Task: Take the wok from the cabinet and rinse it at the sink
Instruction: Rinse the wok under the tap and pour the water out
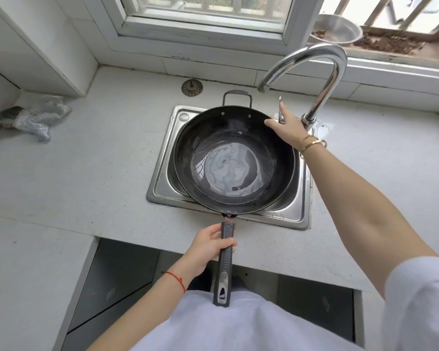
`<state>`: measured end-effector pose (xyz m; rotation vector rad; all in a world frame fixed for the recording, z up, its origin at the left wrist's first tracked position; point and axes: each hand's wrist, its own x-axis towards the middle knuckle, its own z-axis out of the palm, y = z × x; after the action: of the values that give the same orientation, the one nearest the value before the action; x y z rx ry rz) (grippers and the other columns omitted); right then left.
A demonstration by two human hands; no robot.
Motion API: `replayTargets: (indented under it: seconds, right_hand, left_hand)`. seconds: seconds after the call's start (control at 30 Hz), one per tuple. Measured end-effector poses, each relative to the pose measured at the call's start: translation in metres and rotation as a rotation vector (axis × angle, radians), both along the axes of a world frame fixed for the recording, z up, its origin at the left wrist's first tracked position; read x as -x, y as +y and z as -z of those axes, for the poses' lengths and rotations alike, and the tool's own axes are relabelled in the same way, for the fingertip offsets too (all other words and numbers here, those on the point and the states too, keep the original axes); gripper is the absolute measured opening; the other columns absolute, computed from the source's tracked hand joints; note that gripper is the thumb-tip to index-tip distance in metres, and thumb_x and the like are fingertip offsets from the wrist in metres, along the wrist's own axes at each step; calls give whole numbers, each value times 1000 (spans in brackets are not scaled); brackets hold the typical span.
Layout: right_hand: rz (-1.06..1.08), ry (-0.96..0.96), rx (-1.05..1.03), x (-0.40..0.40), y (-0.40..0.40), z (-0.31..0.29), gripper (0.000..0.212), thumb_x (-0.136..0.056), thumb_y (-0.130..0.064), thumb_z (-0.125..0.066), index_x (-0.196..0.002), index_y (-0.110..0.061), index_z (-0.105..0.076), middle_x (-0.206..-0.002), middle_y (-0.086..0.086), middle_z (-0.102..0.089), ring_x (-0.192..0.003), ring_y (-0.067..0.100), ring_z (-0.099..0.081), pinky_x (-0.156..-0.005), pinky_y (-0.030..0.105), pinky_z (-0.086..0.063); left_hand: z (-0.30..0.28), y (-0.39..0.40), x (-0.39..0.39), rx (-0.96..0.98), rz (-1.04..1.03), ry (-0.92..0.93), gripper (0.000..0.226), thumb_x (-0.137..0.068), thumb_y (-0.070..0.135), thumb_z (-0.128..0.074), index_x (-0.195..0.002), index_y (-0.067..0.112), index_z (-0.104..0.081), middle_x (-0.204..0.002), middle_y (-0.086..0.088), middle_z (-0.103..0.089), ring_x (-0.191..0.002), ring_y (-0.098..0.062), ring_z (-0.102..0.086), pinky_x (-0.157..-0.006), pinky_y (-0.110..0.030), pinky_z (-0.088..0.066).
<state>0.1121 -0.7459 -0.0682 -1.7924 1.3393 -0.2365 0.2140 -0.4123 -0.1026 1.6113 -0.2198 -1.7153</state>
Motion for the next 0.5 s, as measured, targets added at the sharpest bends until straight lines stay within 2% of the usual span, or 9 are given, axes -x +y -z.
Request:
replayTargets:
  seconds: [0.2, 0.33, 0.5]
  right_hand:
    - [-19, -4, 1, 0, 7, 2, 78, -96, -40, -56, -158, -18, -13, -163, 6, -23, -149, 26, -24, -122, 42, -21]
    - [0, -11, 17, 12, 20, 0, 70, -98, -35, -54, -156, -19, -17, -160, 7, -31, -146, 25, -29, -117, 36, -23]
    - [69, 4, 48, 34, 46, -4, 67, -99, -34, -52, -156, -17, -22, -159, 3, -33, -145, 24, -32, -118, 38, -25]
  left_hand:
    - [1, 1, -1, 0, -7, -3, 44, -82, -3, -71, -121, 15, -61, -120, -5, -70, -109, -32, -68, -97, -45, -54]
    - [3, 0, 0, 2, 1, -8, 47, -83, -3, -71, -125, 12, -59, -120, -5, -70, -111, -32, -67, -98, -45, -54]
    - [3, 1, 0, 14, 14, -21, 48, -82, -5, -71, -126, 10, -58, -120, -7, -69, -113, -32, -66, -99, -47, -53]
